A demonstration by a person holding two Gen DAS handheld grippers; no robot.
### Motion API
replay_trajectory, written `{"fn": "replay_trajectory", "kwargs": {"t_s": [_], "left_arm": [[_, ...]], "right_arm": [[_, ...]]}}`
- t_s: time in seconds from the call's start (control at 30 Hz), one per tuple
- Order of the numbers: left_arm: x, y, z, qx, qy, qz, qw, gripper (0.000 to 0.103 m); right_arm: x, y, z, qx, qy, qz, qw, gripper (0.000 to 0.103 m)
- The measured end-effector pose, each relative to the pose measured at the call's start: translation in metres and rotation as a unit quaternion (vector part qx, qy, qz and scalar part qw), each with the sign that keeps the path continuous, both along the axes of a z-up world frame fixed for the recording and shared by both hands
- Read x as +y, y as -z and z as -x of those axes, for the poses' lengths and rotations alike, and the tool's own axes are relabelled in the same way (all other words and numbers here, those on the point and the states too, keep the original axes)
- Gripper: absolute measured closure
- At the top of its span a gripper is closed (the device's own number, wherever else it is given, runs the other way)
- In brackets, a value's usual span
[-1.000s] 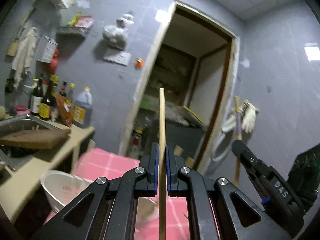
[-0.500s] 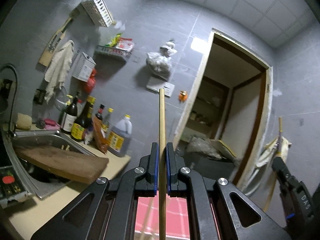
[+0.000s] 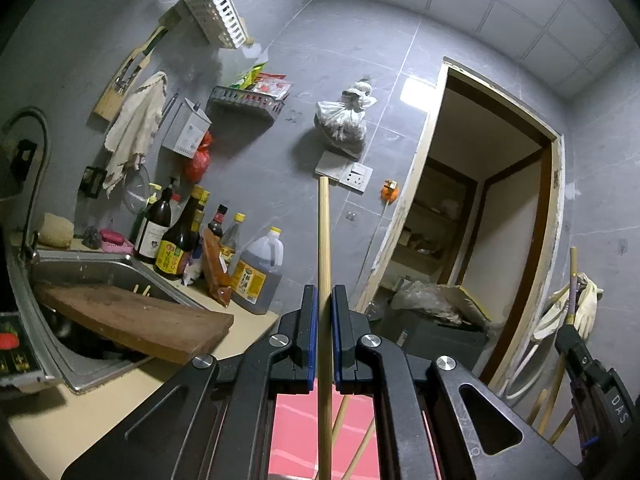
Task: Organize utensils
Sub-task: 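Lift both held chopsticks upright and carry them toward the white caddy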
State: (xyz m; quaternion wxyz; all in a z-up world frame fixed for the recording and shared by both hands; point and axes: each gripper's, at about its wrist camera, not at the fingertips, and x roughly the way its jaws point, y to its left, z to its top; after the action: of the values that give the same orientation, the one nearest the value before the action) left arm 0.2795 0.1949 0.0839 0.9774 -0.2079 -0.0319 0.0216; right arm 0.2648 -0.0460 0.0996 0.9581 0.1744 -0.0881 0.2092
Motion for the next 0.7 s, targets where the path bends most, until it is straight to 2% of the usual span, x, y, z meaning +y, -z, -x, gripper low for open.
{"fn": "replay_trajectory", "kwargs": {"t_s": [0.7], "left_arm": [[-0.031,0.040,0.011,0.050,0.015,-0.039,0.9979,0.098]], "right_arm": [[0.009,0.022,0.007,0.058,-0.019,0.055,0.997,0.098]]}}
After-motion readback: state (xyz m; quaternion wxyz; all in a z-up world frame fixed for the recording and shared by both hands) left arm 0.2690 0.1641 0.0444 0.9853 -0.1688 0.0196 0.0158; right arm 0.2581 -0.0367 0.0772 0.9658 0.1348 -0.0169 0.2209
